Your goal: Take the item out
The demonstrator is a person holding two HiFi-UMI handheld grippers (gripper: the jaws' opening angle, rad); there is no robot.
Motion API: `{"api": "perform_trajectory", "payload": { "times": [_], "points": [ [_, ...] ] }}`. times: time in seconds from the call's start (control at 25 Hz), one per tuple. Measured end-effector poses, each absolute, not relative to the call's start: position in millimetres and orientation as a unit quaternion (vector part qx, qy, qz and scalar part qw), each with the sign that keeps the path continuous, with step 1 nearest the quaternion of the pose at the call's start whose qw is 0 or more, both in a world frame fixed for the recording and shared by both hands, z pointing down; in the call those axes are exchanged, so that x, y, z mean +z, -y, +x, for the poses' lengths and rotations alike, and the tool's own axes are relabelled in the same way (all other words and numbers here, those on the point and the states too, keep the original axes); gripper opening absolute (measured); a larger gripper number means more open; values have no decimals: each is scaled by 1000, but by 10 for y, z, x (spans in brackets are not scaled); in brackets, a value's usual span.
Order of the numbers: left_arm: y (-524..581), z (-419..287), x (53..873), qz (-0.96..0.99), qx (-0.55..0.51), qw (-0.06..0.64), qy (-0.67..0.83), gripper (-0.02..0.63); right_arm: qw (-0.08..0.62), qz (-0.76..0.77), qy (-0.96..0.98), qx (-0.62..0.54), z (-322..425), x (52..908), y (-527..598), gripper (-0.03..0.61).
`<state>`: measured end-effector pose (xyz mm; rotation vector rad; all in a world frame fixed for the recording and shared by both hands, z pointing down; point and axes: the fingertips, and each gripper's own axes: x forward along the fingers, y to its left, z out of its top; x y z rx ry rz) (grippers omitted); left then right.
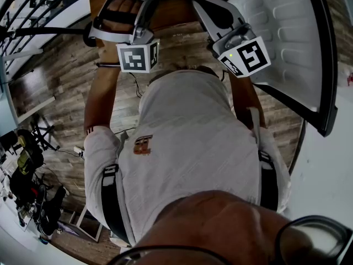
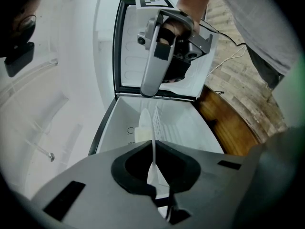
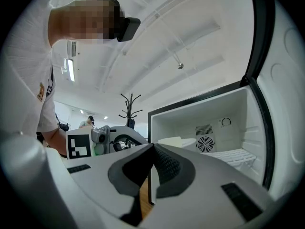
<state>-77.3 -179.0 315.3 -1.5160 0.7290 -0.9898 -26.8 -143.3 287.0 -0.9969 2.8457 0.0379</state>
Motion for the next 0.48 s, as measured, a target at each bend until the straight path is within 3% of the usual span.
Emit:
{"api": "perform_trajectory", "payload": {
  "times": [0.48],
  "points": [
    [1763,-769,3157,-643,-417,562,-311,28,59,-330,-942,15,-281,2907,1402,32]
  ]
}}
